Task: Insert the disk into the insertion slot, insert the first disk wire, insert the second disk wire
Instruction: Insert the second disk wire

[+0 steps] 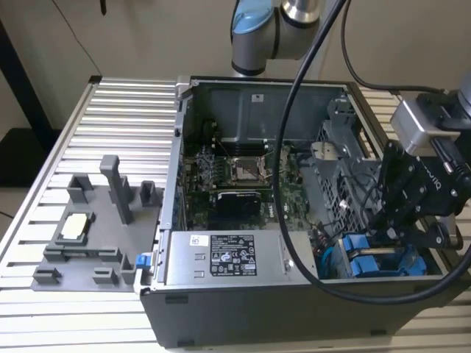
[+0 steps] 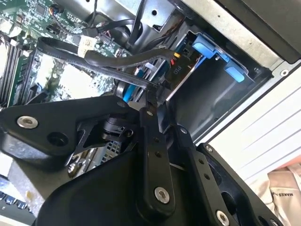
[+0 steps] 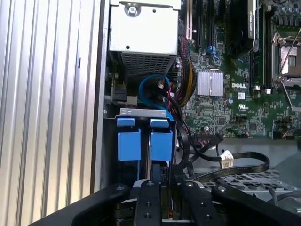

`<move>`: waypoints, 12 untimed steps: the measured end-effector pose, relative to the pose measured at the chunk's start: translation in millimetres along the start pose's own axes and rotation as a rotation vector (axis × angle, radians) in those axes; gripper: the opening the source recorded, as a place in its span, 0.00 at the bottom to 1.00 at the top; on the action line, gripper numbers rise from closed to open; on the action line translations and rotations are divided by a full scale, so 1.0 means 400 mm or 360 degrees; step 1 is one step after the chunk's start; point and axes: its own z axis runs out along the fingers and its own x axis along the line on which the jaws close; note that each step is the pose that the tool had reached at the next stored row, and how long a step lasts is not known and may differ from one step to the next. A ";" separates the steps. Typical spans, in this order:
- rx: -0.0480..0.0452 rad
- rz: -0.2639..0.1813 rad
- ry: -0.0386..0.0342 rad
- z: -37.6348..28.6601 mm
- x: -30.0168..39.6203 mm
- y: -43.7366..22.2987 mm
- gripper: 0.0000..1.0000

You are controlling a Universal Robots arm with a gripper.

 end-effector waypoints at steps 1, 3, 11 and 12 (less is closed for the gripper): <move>0.0000 0.0001 0.0000 0.001 0.000 0.000 0.24; 0.0000 0.0003 -0.0001 0.001 0.001 -0.001 0.22; 0.0000 0.0012 -0.0002 0.006 0.002 -0.002 0.16; 0.0000 0.0014 -0.0002 0.008 0.002 -0.002 0.16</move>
